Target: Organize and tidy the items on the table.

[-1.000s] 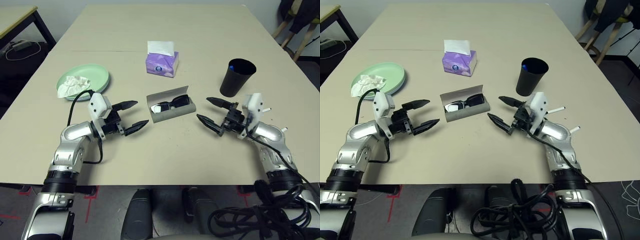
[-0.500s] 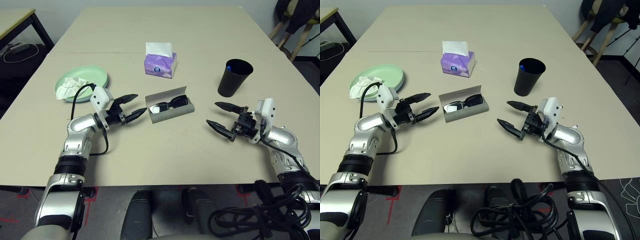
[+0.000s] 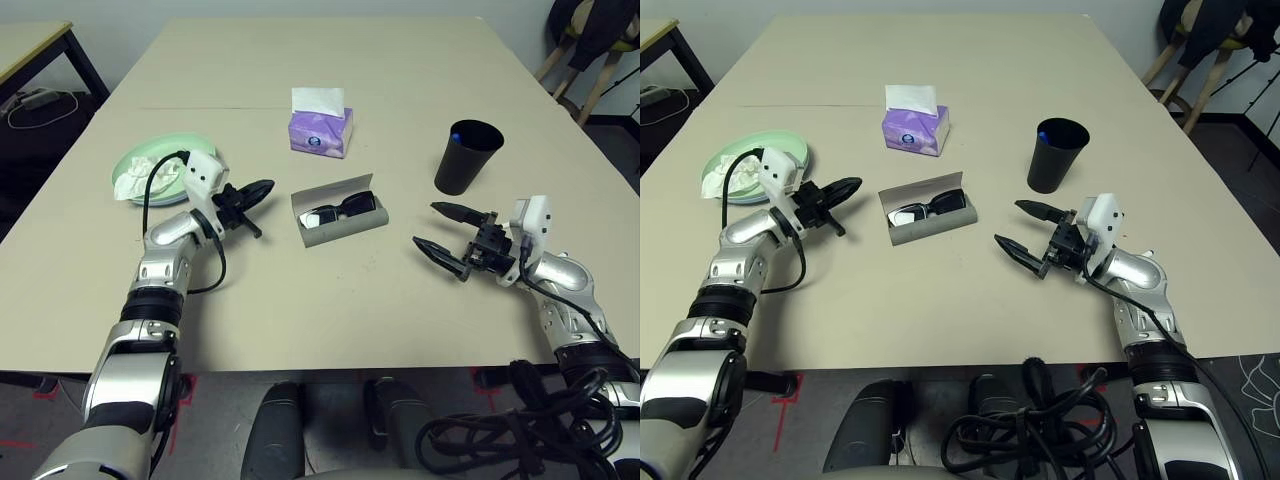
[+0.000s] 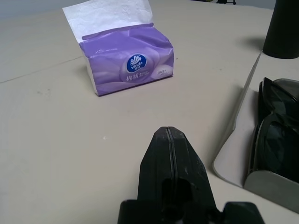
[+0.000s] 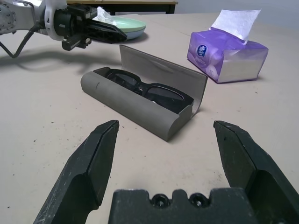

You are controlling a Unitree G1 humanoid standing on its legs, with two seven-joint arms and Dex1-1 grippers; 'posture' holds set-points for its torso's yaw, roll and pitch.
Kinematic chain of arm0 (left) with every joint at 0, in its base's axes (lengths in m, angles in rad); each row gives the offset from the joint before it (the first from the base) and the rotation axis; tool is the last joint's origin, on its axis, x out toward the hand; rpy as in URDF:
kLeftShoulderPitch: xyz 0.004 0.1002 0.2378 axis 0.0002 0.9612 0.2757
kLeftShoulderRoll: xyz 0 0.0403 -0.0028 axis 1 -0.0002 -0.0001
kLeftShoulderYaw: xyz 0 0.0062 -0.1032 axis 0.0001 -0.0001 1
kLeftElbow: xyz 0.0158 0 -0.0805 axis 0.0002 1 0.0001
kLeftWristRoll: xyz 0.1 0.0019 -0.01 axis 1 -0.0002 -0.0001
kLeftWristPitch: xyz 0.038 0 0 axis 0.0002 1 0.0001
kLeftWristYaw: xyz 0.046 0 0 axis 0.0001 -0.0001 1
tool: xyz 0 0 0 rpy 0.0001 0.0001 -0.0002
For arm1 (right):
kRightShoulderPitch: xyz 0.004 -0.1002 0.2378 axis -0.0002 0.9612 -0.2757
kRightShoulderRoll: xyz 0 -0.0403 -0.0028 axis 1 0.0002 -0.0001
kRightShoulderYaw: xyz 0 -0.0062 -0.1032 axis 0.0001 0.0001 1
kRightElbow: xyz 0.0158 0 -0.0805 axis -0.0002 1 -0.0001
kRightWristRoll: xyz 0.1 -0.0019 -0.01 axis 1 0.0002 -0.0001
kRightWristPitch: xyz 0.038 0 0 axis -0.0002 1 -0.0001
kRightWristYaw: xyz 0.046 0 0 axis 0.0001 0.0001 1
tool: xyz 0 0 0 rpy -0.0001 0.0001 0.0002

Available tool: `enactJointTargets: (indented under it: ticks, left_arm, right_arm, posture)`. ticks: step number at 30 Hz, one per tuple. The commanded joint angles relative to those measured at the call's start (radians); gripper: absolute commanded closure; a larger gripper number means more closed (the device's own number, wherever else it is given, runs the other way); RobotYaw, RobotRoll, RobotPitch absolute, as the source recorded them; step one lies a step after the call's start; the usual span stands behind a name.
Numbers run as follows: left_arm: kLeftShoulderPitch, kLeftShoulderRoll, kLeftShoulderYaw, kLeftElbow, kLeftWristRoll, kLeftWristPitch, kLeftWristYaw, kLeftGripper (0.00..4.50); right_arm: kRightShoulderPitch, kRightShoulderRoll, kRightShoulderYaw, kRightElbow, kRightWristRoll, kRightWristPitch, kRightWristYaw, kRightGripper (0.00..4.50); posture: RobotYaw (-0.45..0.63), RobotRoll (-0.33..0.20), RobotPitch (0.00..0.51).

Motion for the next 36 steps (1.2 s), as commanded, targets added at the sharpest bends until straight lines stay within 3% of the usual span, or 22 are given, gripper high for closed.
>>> enactJointTargets:
  ticks: [1,9,17,22,25,28,36]
  left_arm:
    - [-0.028,-0.029,-0.022,0.035,0.028,-0.025,-0.018,4.48]
    - [0.032,-0.079,-0.07,-0.065,0.0,-0.02,-0.194,4.48]
    - [0.145,-0.028,-0.144,-0.199,0.031,0.078,-0.315,4.48]
    - [0.142,-0.03,-0.121,-0.238,0.017,0.085,-0.272,4.48]
    - [0.096,-0.064,-0.065,-0.28,-0.057,0.103,-0.251,4.48]
    - [0.082,-0.065,-0.071,-0.341,-0.084,0.137,-0.285,3.58]
    - [0.123,-0.028,-0.147,-0.515,-0.094,0.259,-0.369,0.42]
  right_arm:
    - [0.019,-0.003,0.0,-0.016,0.009,-0.001,-0.002,0.0]
    - [0.025,-0.009,-0.003,-0.022,0.005,-0.003,-0.012,0.0]
    - [0.015,-0.016,0.0,-0.03,0.002,0.001,-0.022,0.0]
    - [0.0,-0.034,0.02,-0.042,-0.019,0.06,-0.038,0.0]
    - [-0.023,-0.069,0.049,-0.059,-0.025,0.137,-0.003,0.0]
    - [-0.065,-0.113,0.069,-0.045,-0.019,0.185,0.055,0.0]
    - [-0.226,-0.28,0.161,0.106,-0.053,0.236,0.37,0.0]
  posture:
    - [0.08,0.0,0.101]
    - [0.07,0.0,0.093]
    - [0.07,0.0,0.089]
    - [0.07,0.0,0.092]
    - [0.07,0.0,0.096]
    - [0.08,0.0,0.097]
    - [0.08,0.0,0.102]
